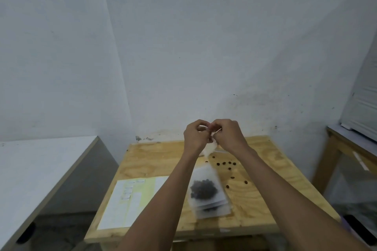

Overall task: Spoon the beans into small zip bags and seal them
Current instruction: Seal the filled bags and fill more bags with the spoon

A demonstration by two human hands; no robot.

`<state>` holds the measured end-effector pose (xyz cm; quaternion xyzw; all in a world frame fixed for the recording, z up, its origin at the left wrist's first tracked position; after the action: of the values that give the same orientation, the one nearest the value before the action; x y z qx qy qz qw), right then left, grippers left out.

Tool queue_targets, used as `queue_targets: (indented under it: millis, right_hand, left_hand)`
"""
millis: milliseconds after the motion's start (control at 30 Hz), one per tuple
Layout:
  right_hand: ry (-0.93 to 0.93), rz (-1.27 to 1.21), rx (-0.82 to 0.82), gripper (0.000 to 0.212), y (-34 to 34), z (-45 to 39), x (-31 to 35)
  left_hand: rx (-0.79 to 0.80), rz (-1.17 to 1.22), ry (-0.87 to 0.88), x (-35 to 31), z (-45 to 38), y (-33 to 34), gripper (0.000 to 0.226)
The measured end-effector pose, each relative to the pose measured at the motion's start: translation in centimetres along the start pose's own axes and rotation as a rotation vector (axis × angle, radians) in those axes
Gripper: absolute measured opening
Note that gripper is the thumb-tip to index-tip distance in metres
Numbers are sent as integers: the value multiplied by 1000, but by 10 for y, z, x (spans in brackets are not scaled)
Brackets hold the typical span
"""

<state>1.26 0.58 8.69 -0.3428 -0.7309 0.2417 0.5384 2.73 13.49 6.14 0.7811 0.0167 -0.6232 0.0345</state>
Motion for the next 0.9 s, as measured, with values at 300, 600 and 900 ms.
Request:
queue_targets:
  millis: [300, 600, 900]
  right_hand:
    - [8, 31, -25, 27, 7, 0, 0]
    - [44, 127, -79, 33, 23, -1, 3]
    - [34, 284, -170, 43, 19, 1, 2]
  left_hand:
    - [11, -38, -7, 0, -4, -10, 18]
    - [27, -257, 115, -4, -3, -12, 35]
    - [3, -510, 217, -3, 0, -11, 29]
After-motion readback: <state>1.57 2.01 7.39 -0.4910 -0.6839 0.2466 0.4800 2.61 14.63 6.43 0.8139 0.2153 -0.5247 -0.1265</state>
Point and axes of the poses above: each hand's wrist, its own z-axis away from the middle knuckle, its own y-axis out of the palm, x = y × z, the point moved 3 cm from there along -z, towards the middle knuckle, and after that the axes turned 9 degrees about z, right-handed, at the moved point
